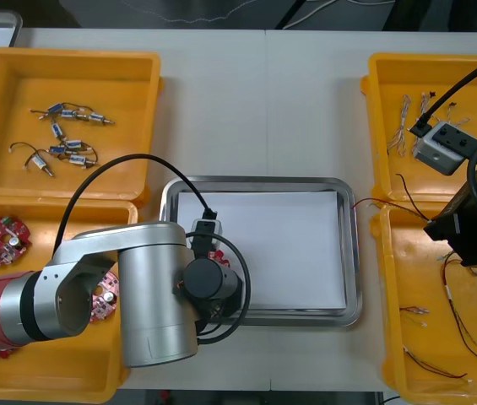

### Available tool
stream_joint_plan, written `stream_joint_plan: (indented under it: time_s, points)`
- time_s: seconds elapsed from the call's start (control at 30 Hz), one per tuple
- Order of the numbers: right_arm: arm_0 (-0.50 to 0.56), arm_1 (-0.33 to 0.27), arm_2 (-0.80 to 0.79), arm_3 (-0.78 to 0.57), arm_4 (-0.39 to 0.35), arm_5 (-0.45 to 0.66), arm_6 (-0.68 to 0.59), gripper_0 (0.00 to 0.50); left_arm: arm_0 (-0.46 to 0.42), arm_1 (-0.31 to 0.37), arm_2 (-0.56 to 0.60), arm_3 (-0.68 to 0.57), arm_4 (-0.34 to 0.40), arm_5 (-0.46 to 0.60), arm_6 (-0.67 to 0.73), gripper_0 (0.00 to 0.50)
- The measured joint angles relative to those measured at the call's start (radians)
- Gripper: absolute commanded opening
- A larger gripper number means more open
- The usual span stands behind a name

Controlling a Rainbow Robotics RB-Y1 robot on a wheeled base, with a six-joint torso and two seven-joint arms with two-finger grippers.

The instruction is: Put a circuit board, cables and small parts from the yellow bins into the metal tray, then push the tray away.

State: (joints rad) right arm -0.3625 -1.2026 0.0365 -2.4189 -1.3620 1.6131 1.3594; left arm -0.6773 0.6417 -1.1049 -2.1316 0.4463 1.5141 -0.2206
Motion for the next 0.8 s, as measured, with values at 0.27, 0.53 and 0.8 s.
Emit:
stream_joint_plan:
  time_s: [0.27, 0.53, 0.8]
  points:
    - [0.0, 0.0, 0.0, 0.0, 0.0, 0.0, 0.0, 0.0, 0.0, -0.005, -0.008, 0.004, -0.02, 0.0, 0.0, 0.0]
    - [0.0, 0.0, 0.0, 0.0, 0.0, 0.0, 0.0, 0.0, 0.0, -0.007, -0.034, 0.004, -0.04, -0.003, 0.0, 0.0]
    - [0.0, 0.0, 0.0, 0.0, 0.0, 0.0, 0.0, 0.0, 0.0, -0.007, -0.034, 0.004, -0.04, -0.008, 0.0, 0.193]
